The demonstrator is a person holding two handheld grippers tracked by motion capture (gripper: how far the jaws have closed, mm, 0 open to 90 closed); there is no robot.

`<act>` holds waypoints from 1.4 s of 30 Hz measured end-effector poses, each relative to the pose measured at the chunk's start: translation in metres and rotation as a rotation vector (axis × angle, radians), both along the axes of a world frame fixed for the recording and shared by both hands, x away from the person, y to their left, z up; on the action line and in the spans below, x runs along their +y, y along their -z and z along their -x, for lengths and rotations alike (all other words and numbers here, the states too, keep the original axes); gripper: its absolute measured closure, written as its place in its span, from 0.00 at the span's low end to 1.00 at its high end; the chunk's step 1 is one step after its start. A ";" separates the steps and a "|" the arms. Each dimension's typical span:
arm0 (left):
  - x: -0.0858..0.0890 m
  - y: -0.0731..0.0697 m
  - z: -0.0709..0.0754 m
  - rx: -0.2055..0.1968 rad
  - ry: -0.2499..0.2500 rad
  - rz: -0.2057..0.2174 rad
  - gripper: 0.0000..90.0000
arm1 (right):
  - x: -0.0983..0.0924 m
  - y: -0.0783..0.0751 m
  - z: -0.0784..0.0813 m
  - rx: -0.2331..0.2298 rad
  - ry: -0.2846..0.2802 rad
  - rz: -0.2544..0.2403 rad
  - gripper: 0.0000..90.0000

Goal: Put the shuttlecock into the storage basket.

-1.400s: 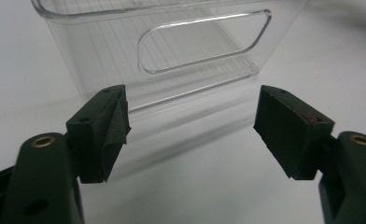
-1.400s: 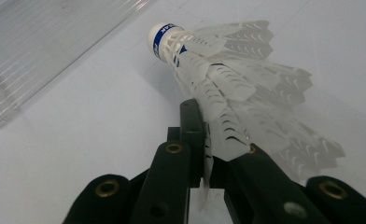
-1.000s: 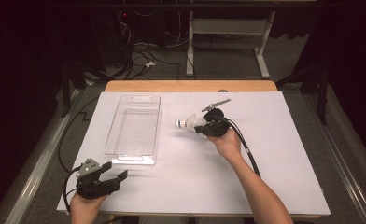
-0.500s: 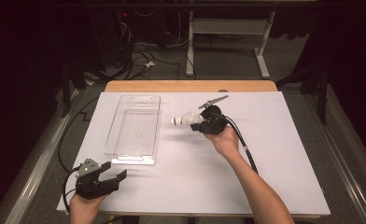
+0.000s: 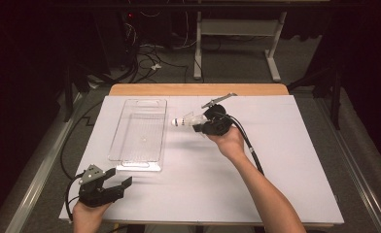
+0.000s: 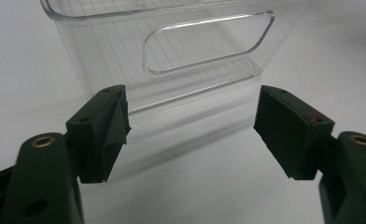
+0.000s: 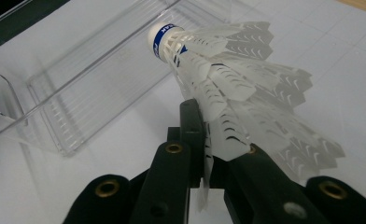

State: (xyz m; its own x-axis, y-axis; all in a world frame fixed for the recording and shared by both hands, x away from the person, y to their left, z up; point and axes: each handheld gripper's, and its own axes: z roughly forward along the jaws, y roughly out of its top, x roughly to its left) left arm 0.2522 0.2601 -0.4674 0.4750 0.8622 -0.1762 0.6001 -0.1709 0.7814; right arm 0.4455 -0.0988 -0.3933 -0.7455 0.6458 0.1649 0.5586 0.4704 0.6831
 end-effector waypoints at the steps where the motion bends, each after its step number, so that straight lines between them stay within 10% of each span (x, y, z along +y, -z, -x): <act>1: 0.000 0.000 0.000 0.000 0.000 0.000 0.30 | 0.002 -0.001 0.000 -0.001 -0.004 0.000 0.99; 42: 0.000 0.000 0.001 -0.001 0.001 0.001 0.30 | 0.073 -0.030 -0.020 -0.010 -0.058 0.014 0.99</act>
